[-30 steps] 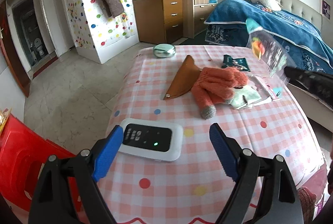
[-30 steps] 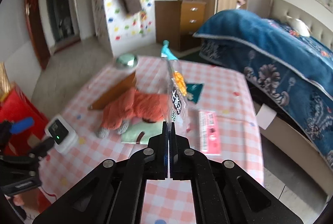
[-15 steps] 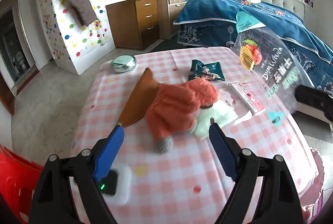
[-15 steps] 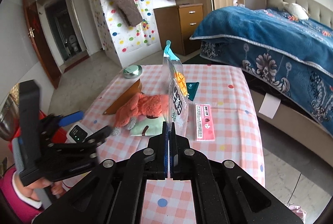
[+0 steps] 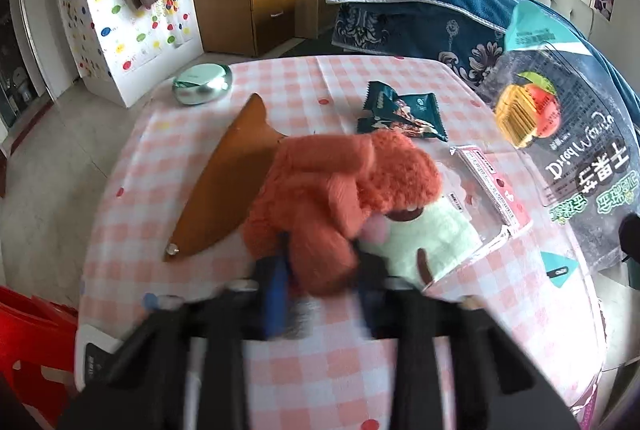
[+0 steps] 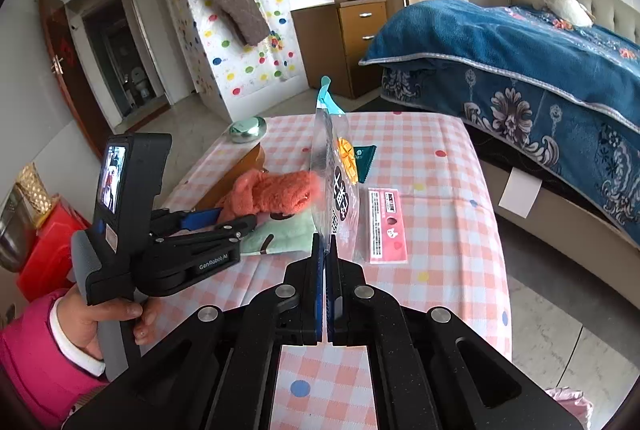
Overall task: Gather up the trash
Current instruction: 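Grasp the orange knitted glove with the left gripper while the right gripper holds the bag, then carry the glove and snack bag to the pink bin and open both grippers, then move both open grippers back over the table, then reach the right gripper toward the clear plastic wrapper, then grasp the clear wrapper with the right gripper while the left gripper grasps the green face pad, then carry the wrapper and face pad to the pink bin and open both grippers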
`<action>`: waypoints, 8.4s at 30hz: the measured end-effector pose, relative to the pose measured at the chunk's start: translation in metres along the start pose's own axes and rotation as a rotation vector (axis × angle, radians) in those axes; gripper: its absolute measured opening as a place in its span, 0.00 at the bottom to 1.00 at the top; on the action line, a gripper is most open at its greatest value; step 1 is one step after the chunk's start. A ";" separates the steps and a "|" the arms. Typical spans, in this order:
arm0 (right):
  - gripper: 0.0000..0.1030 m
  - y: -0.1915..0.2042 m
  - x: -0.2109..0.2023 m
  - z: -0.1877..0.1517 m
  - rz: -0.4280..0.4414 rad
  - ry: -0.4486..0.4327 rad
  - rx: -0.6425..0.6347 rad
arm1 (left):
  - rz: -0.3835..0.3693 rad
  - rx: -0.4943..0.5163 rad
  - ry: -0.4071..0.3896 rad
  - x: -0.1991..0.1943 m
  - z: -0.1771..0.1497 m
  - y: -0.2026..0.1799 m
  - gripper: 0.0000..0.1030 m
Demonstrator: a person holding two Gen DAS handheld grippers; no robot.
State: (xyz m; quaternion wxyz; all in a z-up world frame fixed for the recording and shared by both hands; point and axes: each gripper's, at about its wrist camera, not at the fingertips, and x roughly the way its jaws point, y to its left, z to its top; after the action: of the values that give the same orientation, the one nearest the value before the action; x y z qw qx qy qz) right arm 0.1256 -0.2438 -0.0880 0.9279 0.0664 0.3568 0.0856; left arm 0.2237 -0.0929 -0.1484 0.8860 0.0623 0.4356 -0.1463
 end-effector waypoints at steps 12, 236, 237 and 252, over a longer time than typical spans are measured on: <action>0.00 0.004 -0.047 -0.005 -0.019 -0.098 0.002 | -0.057 0.039 -0.389 -0.154 0.035 -0.006 0.11; 0.02 -0.036 -0.098 -0.070 -0.106 -0.062 0.171 | -0.219 0.151 -0.157 -0.134 -0.085 -0.102 0.11; 0.02 -0.039 -0.104 -0.076 -0.117 -0.057 0.183 | -0.230 0.164 -0.157 -0.135 -0.087 -0.108 0.11; 0.05 -0.086 -0.194 -0.150 -0.376 -0.079 0.336 | -0.459 0.403 -0.181 -0.153 -0.121 -0.244 0.12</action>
State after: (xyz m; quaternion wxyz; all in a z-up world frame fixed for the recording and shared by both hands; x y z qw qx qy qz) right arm -0.1076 -0.3581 -0.0876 0.9167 0.1554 0.3355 -0.1516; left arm -0.0322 -0.2648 -0.0973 0.8348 0.1232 0.3202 -0.4306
